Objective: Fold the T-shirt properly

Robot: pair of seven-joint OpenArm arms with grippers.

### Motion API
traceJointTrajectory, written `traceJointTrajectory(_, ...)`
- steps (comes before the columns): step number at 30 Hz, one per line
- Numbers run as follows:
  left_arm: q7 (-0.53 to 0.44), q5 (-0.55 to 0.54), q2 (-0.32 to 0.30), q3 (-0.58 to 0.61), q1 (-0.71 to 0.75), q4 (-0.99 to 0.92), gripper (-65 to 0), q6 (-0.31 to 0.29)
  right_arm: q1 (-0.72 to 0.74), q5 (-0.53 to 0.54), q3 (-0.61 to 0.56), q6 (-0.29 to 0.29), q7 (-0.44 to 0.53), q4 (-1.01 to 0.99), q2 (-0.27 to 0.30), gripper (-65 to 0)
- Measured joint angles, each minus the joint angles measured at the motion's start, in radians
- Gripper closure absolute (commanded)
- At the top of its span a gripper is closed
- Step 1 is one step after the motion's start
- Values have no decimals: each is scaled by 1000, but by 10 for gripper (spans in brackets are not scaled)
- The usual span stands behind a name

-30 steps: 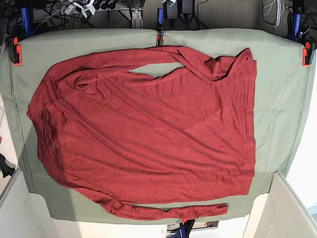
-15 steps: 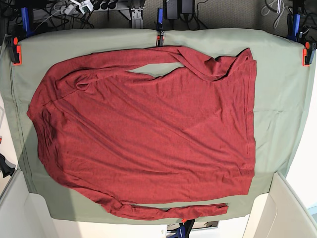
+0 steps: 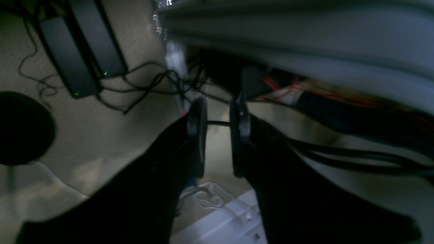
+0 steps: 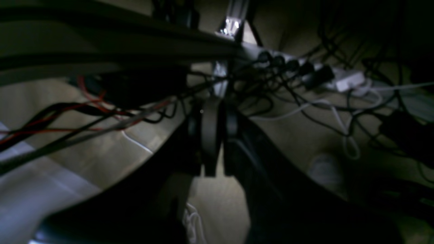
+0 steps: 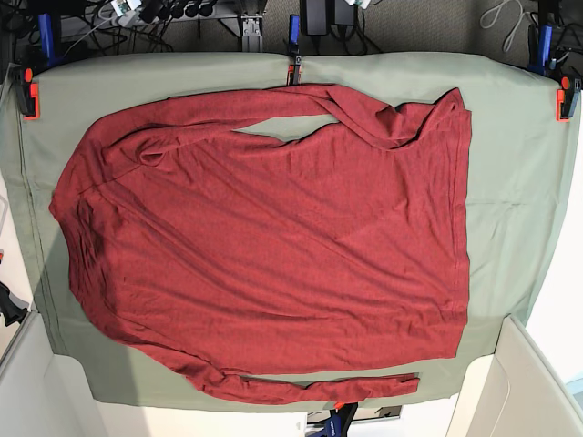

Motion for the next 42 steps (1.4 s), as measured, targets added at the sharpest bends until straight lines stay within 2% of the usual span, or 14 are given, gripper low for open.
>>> traceJointTrajectory(3, 53, -46, 4, -51, 58, 116, -154, -50, -74, 34, 0, 2, -3, 117, 12, -21)
traceJointTrajectory(12, 251, -243, -2, -161, 188, 433, -154, -47, -274, 147, 2, -2, -15, 532, 61, -21)
traceJointTrajectory(16, 364, -357, -48, -193, 206, 551, -155, -49, -334, 212, 23, -1, -27, 731, 69, -21)
traceJointTrajectory(20, 411, -430, -93, -244, 239, 660, -259, -50, -333, 269, 52, 0, -80, 906, 69, -36)
traceJointTrajectory(23, 420, -464, -117, -288, 280, 705, -314, -50, -293, 358, 94, -9, -138, 1000, 69, -144)
traceJointTrajectory(26, 419, -500, -130, -338, 310, 726, -314, -50, -222, 452, 143, -95, -245, 1052, 63, -282)
traceJointTrajectory(29, 422, -525, -131, -385, 328, 732, -314, -49, -150, 515, 201, -241, -336, 1060, 42, -345)
traceJointTrajectory(33, 425, -525, -130, -433, 334, 732, -314, -49, -83, 515, 265, -346, -372, 1060, 30, -364)
traceJointTrajectory(37, 442, -565, -136, -445, 334, 732, -314, -50, -45, 511, 298, -446, -403, 1056, 5, -421)
traceJointTrajectory(40, 445, -571, -156, -445, 334, 732, -314, -50, -27, 496, 301, -488, -403, 1037, -18, -422)
traceJointTrajectory(42, 444, -570, -166, -445, 333, 732, -314, -50, -11, 492, 302, -492, -410, 1003, -31, -422)
